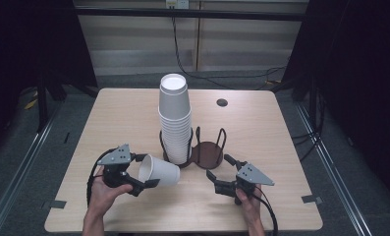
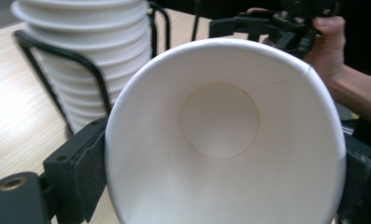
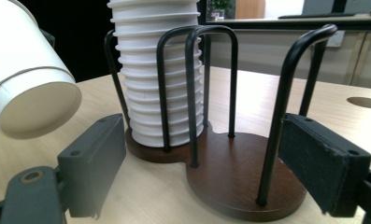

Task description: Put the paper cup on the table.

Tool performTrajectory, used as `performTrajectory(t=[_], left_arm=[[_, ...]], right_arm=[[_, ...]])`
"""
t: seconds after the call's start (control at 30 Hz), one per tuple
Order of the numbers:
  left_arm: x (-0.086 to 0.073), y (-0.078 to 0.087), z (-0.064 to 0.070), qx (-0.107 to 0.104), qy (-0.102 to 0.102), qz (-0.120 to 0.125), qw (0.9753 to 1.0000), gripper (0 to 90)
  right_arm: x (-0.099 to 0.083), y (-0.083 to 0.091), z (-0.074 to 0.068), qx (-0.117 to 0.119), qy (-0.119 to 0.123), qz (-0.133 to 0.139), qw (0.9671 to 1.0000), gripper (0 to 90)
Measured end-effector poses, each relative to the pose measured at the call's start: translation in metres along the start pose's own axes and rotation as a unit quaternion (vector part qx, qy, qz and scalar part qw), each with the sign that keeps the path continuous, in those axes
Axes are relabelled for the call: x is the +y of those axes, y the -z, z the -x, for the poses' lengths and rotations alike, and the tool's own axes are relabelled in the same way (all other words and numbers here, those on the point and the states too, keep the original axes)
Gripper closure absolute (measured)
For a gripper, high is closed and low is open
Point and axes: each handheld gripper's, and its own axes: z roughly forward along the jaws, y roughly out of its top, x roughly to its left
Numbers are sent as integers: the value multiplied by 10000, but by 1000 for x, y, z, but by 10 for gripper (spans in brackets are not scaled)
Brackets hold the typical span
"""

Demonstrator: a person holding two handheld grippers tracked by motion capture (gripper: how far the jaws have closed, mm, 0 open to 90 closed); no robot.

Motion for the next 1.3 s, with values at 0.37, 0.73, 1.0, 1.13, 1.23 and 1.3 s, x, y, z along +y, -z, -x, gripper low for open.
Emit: performTrajectory(t=[0.37, 0.73, 1.0, 1.13, 1.23, 1.3], left_arm=[[2, 22, -17, 372, 128, -314, 9987, 94], [9, 31, -28, 701, 277, -579, 9955, 94], [18, 38, -37, 926, 332, -674, 9929, 93], [24, 40, -43, 1180, 325, -971, 9877, 92], [27, 40, -49, 1092, 286, -965, 9889, 91], [28, 39, -53, 1174, 321, -1097, 9865, 91]], right_arm=[[-5, 6, 0, -36, 56, 402, 9992, 129], [-8, 9, -2, -4, 197, 626, 9978, 131], [-7, 10, -2, -5, 202, 607, 9980, 176], [-7, 10, -2, -8, 199, 606, 9980, 173], [-7, 9, -3, -43, 193, 599, 9980, 166], [-7, 9, -3, -81, 189, 591, 9980, 139]])
